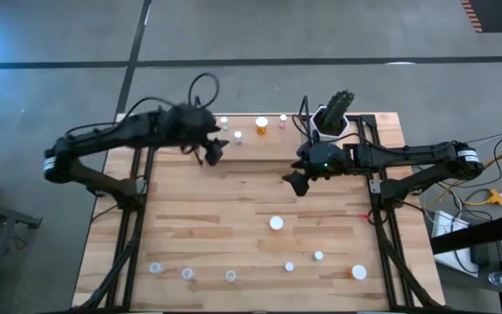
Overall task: Pick and place medicine bottles onto shelf by color
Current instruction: Put the left orange pill bottle on the shelf
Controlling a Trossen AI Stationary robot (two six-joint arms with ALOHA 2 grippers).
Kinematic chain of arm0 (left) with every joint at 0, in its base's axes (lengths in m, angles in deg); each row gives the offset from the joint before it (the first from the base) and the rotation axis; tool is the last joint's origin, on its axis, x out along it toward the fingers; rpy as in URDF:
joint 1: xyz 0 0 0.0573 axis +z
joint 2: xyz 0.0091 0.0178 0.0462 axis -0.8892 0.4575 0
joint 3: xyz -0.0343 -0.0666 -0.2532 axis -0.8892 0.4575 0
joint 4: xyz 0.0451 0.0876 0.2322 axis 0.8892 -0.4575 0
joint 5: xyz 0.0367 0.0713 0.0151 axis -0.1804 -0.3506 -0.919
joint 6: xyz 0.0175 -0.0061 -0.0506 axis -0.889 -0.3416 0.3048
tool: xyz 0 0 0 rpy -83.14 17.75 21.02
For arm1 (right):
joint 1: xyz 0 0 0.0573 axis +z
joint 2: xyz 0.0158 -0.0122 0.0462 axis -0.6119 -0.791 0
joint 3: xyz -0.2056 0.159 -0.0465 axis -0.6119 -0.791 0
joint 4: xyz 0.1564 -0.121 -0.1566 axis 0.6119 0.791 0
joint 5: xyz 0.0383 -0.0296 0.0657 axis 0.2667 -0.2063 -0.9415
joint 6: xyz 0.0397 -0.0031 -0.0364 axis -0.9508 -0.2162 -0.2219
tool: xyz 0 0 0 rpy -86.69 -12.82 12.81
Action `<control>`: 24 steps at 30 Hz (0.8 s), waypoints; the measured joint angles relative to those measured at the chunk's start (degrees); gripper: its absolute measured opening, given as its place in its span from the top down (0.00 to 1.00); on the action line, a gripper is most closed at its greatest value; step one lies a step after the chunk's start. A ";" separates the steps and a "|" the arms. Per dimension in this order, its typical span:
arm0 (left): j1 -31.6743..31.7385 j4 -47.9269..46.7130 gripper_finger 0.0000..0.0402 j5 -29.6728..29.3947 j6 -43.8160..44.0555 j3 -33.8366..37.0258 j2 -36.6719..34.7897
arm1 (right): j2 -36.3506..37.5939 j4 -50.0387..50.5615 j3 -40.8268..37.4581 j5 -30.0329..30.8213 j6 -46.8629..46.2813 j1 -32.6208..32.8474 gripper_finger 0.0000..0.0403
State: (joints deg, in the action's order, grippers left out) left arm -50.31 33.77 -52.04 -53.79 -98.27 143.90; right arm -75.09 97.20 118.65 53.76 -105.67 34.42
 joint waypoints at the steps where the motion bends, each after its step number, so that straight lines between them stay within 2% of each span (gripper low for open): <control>1: -0.62 2.06 0.41 0.19 0.02 2.27 -1.74 | 0.00 0.21 0.21 -0.64 -0.46 0.12 0.26; 6: -3.32 11.37 0.41 2.57 0.60 12.12 -8.84 | 0.00 0.23 3.37 -3.14 -1.22 1.55 0.27; 12: -5.34 17.90 0.41 3.60 3.63 19.78 -13.80 | -0.60 4.80 7.32 -4.67 1.15 4.27 0.29; 17: -5.79 21.86 0.41 4.86 3.59 22.90 -14.89 | -1.92 4.37 6.81 -9.85 6.60 6.13 0.30; 20: -5.79 25.74 0.41 7.82 3.67 24.16 -14.94 | -4.18 4.37 6.44 -12.46 8.28 7.72 0.31; 24: -5.91 28.14 0.41 9.82 4.90 24.14 -14.94 | -8.30 3.38 6.44 -12.75 13.14 10.87 0.31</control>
State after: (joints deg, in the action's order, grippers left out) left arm -56.22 61.91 -42.22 -48.89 -74.13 128.96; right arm -83.39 100.58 125.09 41.01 -92.53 45.30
